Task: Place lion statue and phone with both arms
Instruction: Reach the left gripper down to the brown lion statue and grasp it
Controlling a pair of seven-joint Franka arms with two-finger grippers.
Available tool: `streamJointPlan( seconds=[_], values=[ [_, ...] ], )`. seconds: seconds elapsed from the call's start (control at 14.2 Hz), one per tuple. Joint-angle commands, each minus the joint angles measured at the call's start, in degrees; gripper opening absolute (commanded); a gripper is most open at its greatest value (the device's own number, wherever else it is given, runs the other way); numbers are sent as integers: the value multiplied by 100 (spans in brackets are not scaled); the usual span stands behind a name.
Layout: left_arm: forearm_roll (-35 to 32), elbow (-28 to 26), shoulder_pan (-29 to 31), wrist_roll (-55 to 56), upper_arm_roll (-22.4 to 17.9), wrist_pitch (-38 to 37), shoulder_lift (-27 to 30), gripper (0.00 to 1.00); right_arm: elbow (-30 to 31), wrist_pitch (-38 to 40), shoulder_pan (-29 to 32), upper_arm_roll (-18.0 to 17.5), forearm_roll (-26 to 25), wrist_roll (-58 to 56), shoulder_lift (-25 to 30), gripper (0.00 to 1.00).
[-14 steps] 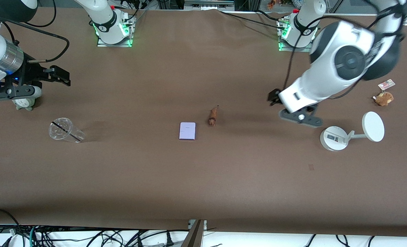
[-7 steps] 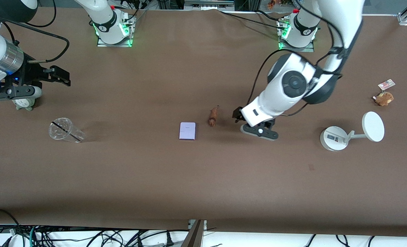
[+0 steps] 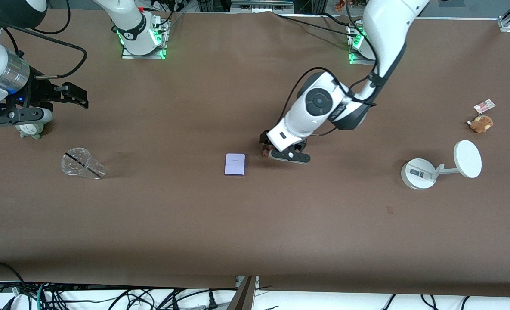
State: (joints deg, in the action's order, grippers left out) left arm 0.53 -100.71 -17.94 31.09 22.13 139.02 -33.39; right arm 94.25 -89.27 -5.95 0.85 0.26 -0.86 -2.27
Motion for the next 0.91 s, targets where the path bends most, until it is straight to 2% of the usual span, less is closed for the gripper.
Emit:
streamJointPlan(
  seconds=[0.0,0.14,0.42,0.63,0.7,0.84],
  values=[
    [-568,-1,-219,379,-103,282,-194,100,-126,85,24,3,62,-125,-45,100],
    [-1316,17,-271,782,-95,345,-422,100,-126,85,41,3,62,-125,-45,100],
    [-2222,87,-641,2084,-130,371,-625,100,-126,85,41,3,62,-125,-45,100],
    [-2373,87,-632,2147,-139,643,-765,100,-126,85,42,3,62,-125,-45,100],
    [-2382,87,-632,2156,-147,696,-774,95,-126,94,42,3,62,-125,-45,100],
    [-2391,87,-632,2156,-156,705,-766,63,-126,94,24,3,62,-125,-45,100]
  ],
)
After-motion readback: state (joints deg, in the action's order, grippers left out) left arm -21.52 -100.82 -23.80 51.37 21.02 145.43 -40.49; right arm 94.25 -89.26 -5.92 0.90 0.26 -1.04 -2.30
